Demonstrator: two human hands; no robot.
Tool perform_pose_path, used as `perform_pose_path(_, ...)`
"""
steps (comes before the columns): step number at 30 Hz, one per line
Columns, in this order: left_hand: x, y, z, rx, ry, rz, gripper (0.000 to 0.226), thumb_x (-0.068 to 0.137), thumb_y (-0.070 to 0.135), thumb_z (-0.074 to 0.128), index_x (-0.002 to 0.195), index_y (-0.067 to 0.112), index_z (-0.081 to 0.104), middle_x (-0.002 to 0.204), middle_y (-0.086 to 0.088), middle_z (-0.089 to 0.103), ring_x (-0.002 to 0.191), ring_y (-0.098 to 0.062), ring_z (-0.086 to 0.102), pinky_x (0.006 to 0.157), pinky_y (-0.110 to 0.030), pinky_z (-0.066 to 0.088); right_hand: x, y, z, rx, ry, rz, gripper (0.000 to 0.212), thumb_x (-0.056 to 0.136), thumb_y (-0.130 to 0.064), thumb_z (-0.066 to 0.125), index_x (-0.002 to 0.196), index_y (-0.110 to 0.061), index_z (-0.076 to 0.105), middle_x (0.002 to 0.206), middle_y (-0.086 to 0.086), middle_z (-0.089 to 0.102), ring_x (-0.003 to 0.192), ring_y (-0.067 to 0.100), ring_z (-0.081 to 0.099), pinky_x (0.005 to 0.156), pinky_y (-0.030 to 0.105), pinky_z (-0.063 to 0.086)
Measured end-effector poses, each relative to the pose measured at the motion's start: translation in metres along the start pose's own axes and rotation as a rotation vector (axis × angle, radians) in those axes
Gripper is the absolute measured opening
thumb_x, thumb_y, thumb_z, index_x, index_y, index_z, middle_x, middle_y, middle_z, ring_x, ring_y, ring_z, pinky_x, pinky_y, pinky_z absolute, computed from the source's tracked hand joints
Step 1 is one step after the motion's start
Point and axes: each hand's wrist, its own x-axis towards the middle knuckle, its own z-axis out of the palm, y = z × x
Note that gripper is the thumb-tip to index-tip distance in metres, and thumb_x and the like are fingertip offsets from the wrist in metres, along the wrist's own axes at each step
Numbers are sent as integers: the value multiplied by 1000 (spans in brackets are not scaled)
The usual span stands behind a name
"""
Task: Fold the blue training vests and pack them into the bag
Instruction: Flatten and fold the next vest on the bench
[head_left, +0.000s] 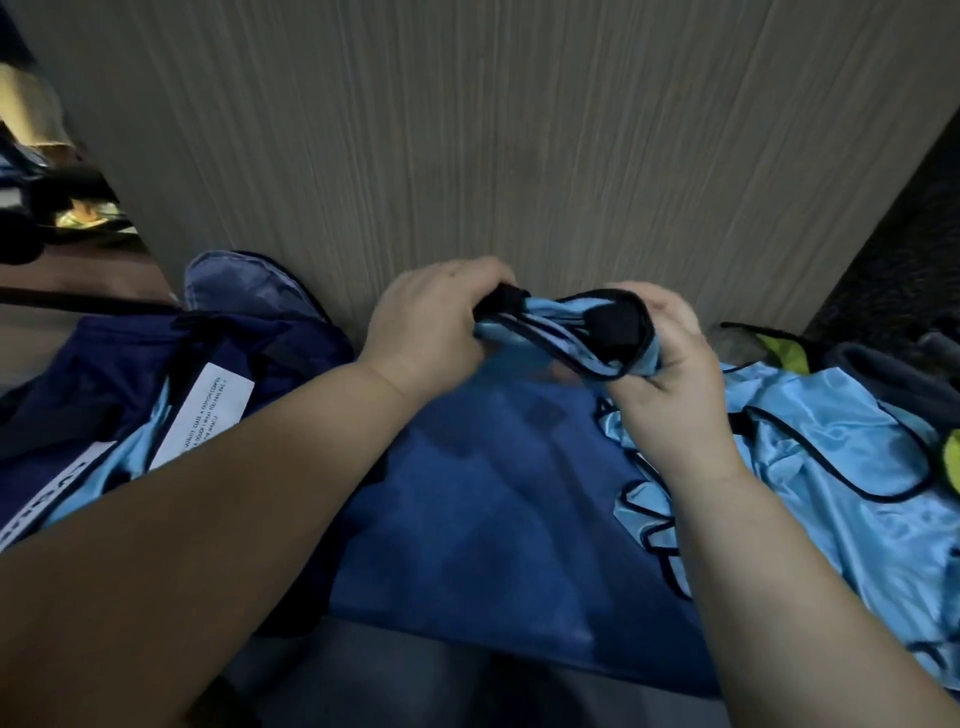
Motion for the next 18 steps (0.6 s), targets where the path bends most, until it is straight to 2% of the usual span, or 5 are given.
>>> perform_pose_path(3, -21, -13, 15, 218, -77, 120, 52, 62, 9, 75, 111, 22, 62, 97, -1, 68, 88, -29, 62, 69, -34, 45, -11, 25, -3, -84, -144, 66, 34, 75, 7, 69, 102, -15, 72, 106, -17, 59, 99, -7, 55, 89, 11, 40)
perform_pose_path(6, -68, -15, 40, 294, -466, 146, 58, 67, 12, 71, 121, 27, 58, 105, 1, 66, 96, -28, 61, 71, -40, 49, -35, 53, -5, -279, -553, 424, 25, 72, 0, 76, 78, -24, 68, 84, -10, 65, 86, 9, 62, 75, 25, 48)
perform_pose_path(9, -109, -17, 50, 87, -820, -14, 57, 84, 18, 60, 137, 34, 46, 128, 10, 55, 119, -15, 49, 96, -32, 40, -51, 65, -8, -341, -925, 642, 32, 71, -10, 81, 85, -37, 72, 97, -14, 70, 94, 7, 65, 87, 25, 54)
perform_pose_path(14, -118, -16, 40, -59, -905, -12, 60, 77, 69, 58, 127, 37, 53, 118, 18, 56, 105, -3, 54, 92, -27, 45, -40, 50, -18, -439, -1059, 690, 45, 77, -1, 70, 84, -45, 67, 110, -13, 68, 102, 7, 63, 94, 23, 50)
perform_pose_path(18, -121, -12, 42, -113, -737, -90, 62, 79, 80, 29, 76, 27, 62, 77, 11, 56, 75, -6, 54, 69, -22, 43, -35, 42, -19, -498, -858, 764, 37, 87, -3, 50, 84, -33, 70, 97, -14, 66, 91, 6, 61, 77, 18, 48)
